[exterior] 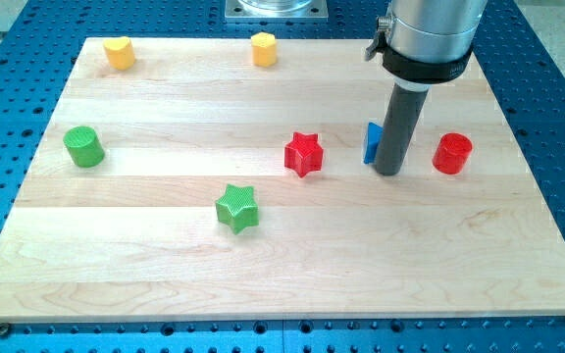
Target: Push the blue triangle to bottom right of the hexagon
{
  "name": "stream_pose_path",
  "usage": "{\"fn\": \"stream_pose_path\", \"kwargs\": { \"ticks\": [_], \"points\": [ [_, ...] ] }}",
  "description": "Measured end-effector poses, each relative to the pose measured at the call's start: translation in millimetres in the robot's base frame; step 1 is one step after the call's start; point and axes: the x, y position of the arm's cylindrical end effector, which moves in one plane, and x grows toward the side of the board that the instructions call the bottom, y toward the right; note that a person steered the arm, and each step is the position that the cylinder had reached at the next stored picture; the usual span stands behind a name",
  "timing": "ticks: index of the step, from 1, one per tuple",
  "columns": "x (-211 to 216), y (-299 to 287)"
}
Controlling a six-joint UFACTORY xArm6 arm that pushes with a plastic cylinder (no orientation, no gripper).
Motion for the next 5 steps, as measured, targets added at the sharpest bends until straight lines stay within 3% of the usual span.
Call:
{"fn": "stream_pose_path", "kwargs": {
  "ticks": [3,4,5],
  "points": [
    [13,-1],
    [9,-10],
    [-23,-16]
  ]
}}
